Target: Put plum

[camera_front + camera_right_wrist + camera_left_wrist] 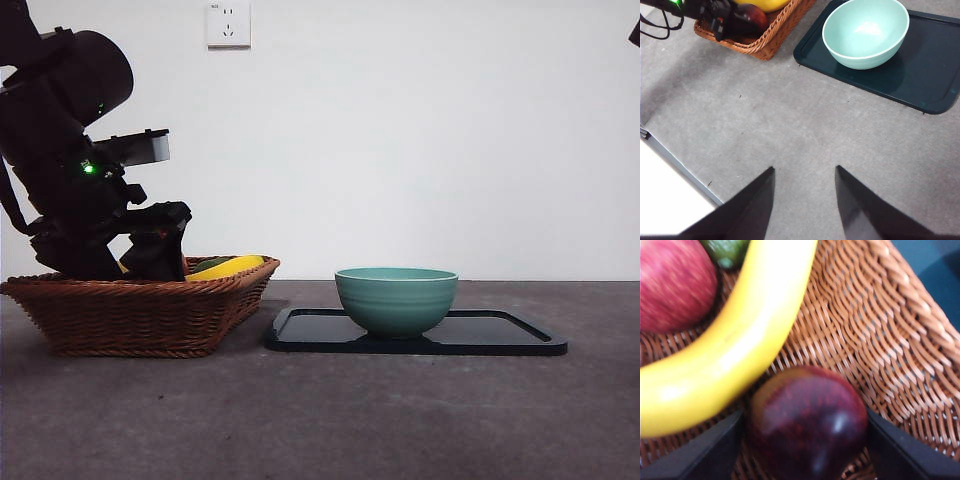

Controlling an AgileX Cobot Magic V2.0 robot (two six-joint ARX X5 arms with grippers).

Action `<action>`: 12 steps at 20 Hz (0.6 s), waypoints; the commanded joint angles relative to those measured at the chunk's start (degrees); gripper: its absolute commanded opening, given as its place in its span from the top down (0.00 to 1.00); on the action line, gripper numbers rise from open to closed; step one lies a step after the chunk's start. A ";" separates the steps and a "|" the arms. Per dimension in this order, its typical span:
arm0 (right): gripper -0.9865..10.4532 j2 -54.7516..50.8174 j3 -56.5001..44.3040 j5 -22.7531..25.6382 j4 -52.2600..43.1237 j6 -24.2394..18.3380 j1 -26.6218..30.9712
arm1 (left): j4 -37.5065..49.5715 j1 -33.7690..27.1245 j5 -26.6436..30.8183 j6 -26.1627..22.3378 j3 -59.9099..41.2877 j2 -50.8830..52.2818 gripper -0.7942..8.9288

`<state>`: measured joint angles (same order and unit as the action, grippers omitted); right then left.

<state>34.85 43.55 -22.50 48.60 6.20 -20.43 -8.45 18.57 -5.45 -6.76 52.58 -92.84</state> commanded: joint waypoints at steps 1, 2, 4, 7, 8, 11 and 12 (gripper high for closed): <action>0.75 0.17 0.26 0.00 -0.52 -0.46 -0.31 | 0.44 0.24 0.09 -0.02 0.63 1.33 0.53; 0.75 0.17 0.26 0.00 -0.52 -0.46 -0.31 | 0.28 0.24 0.09 -0.02 0.87 2.75 0.52; 0.75 0.17 0.26 0.00 -0.57 -0.46 -0.31 | 0.09 0.26 0.09 0.11 1.16 6.27 0.52; 0.75 0.17 0.26 0.00 -0.57 -0.48 -0.31 | -2.91 0.76 -0.96 1.51 1.16 13.14 0.53; 0.75 0.20 0.26 0.00 -0.59 -0.48 -0.31 | -4.81 1.03 -2.97 1.86 1.16 15.76 0.53; 0.75 0.22 0.26 0.02 -0.59 -0.48 -0.31 | -11.13 2.08 -11.26 4.22 1.16 24.76 0.53; 0.75 0.22 0.26 0.02 -0.59 -0.46 -0.31 | -13.27 2.34 -13.53 4.79 1.16 27.96 0.53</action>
<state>34.85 43.55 -22.50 48.60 6.20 -20.43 -22.30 20.67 -18.72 -3.03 52.66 -64.36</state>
